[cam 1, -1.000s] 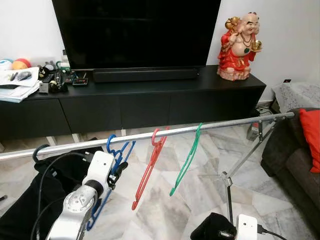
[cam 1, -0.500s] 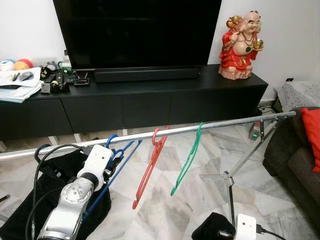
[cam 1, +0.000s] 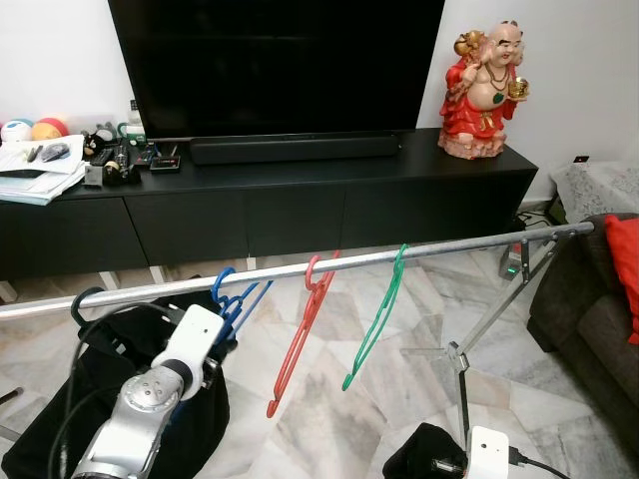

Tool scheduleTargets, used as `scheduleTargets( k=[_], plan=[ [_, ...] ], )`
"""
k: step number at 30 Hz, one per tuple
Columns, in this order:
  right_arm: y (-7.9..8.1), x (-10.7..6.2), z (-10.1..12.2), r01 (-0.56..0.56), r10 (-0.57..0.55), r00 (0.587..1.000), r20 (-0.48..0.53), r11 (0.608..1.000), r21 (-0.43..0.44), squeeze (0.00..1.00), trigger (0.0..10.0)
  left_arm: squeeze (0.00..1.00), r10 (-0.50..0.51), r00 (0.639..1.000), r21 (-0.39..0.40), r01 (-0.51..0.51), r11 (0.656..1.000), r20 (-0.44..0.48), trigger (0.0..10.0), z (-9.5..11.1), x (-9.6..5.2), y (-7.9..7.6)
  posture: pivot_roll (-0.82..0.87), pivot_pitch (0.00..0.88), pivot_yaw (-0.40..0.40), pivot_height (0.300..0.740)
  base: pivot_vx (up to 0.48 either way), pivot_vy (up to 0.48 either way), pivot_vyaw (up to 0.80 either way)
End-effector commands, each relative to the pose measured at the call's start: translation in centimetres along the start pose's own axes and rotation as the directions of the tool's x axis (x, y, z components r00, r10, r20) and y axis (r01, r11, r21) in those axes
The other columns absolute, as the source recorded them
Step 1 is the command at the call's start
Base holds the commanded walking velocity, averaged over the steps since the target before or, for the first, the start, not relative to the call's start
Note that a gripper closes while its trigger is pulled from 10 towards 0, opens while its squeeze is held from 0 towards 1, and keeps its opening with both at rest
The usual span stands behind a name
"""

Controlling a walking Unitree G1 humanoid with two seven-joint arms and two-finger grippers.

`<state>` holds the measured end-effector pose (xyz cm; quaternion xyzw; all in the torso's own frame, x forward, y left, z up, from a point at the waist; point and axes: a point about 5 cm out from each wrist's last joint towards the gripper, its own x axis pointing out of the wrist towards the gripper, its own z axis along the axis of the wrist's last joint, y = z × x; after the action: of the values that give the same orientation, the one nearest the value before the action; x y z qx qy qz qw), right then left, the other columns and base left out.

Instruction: Hang hanger

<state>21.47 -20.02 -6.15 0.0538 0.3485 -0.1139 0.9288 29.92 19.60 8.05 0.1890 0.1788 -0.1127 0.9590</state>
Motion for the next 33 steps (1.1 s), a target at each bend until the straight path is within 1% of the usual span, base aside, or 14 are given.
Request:
scheduleTargets(
  k=[1,5,6,10,14,16,17,18,20,21,28,33],
  plan=[
    [-0.2,0.1,0.5,0.003,-0.003,1.0,0.019,1.0,0.004,0.0,10.0,0.0,0.006,1.0,0.026,-0.006,1.0,-0.008,10.0,0.3,0.3,0.4,0.15,0.0,-0.019,0.74,0.0,0.0,0.0],
    [-0.2,0.1,0.4,0.004,-0.004,1.0,0.016,1.0,0.004,0.0,10.0,0.0,0.028,1.0,0.027,-0.028,0.999,0.002,10.0,0.7,0.5,0.8,0.15,0.0,-0.019,0.74,0.0,0.0,0.0],
    [-0.2,0.1,0.4,0.004,-0.004,1.0,0.013,1.0,0.004,0.0,10.0,0.0,0.047,0.999,0.022,-0.048,0.999,0.024,10.0,1.2,0.7,1.0,0.15,0.0,-0.019,0.74,0.0,0.0,0.0],
    [-0.2,0.1,0.4,0.003,-0.003,1.0,0.011,1.0,0.005,0.0,10.0,0.0,0.064,0.997,0.016,-0.065,0.998,0.046,10.0,1.7,0.9,1.2,0.15,0.0,-0.019,0.74,0.0,0.0,0.0],
    [-0.2,0.1,0.4,0.002,-0.002,1.0,0.01,1.0,0.005,0.0,10.0,0.0,0.067,0.996,0.01,-0.067,0.998,0.055,10.0,1.9,1.0,1.2,0.15,0.0,-0.019,0.74,0.0,0.0,0.0],
    [-0.3,0.1,0.2,0.002,-0.002,1.0,0.002,1.0,0.007,0.0,10.0,0.0,0.037,0.998,0.01,-0.037,0.999,0.055,9.8,2.0,1.3,0.5,0.14,0.0,-0.017,0.74,0.0,0.0,0.0],
    [-0.3,0.1,0.2,0.003,-0.003,1.0,0.001,1.0,0.007,0.0,10.0,0.0,0.035,0.998,0.013,-0.036,0.999,0.051,8.1,1.9,1.3,0.4,0.14,0.0,-0.016,0.74,0.0,0.0,0.0],
    [-0.3,0.1,0.2,0.003,-0.003,1.0,0.0,1.0,0.007,0.0,10.0,0.0,0.036,0.998,0.015,-0.037,0.999,0.048,2.8,1.9,1.3,0.3,0.14,0.0,-0.016,0.74,0.0,0.0,0.0],
    [-0.3,0.0,0.1,0.003,-0.003,1.0,-0.001,1.0,0.006,0.0,10.0,0.0,0.037,0.998,0.017,-0.038,0.999,0.046,2.8,1.8,1.3,0.3,0.14,0.0,-0.016,0.74,0.0,0.0,0.0],
    [-0.4,0.0,0.1,0.005,-0.005,1.0,-0.003,1.0,0.008,0.0,10.0,0.0,0.042,0.999,0.025,-0.043,0.999,0.034,0.0,1.7,1.4,0.3,0.14,0.0,-0.016,0.74,0.0,0.0,0.0],
    [-0.3,0.0,0.0,0.005,-0.005,1.0,-0.007,1.0,0.009,0.0,10.0,0.0,0.058,0.998,0.027,-0.059,0.998,0.034,0.0,1.7,1.5,0.4,0.14,0.0,-0.015,0.74,0.0,0.0,0.0],
    [0.0,0.1,0.1,0.001,-0.001,1.0,-0.005,1.0,0.011,0.0,10.0,0.0,0.046,0.998,0.026,-0.047,0.999,0.036,0.0,1.8,1.6,0.2,0.14,0.0,-0.011,0.74,0.0,0.0,0.0]
  ],
)
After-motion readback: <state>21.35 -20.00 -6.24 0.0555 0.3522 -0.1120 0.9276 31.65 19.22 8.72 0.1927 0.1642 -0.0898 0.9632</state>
